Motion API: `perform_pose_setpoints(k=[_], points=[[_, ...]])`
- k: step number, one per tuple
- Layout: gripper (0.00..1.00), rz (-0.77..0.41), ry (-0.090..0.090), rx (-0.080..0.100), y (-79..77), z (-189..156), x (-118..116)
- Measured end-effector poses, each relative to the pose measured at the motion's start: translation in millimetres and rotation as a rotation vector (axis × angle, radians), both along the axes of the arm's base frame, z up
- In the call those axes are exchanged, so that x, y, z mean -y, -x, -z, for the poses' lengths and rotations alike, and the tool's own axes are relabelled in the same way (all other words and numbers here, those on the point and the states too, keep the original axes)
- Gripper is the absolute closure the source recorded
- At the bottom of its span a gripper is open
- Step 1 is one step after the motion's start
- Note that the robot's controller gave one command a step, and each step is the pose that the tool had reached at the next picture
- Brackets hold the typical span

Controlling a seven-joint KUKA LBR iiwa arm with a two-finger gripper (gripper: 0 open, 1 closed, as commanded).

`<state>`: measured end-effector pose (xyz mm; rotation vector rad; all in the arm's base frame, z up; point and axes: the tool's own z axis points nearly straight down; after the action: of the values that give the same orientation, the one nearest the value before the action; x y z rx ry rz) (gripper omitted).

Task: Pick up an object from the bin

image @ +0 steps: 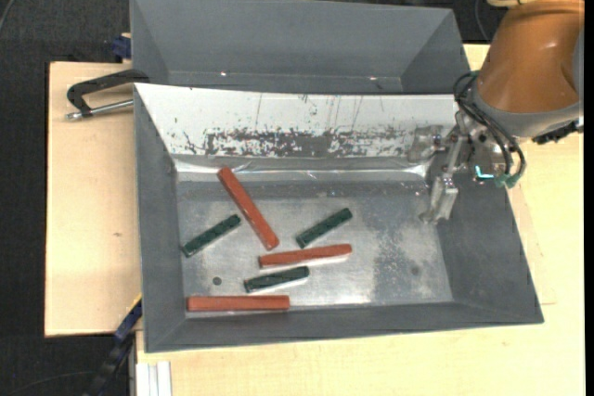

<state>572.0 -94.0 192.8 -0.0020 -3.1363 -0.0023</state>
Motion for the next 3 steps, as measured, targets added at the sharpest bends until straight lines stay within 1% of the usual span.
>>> perform_pose_setpoints(k=[1, 2, 3], points=[[0.00, -0.166, -0.002, 0.001, -16.4, 122.0, -40.2], [0.00, -0.146, -0.005, 0.005, -5.4, 121.9, -119.0], [1.00, -0.140, 0.000, 0.006, -6.0, 121.8, -113.1]])
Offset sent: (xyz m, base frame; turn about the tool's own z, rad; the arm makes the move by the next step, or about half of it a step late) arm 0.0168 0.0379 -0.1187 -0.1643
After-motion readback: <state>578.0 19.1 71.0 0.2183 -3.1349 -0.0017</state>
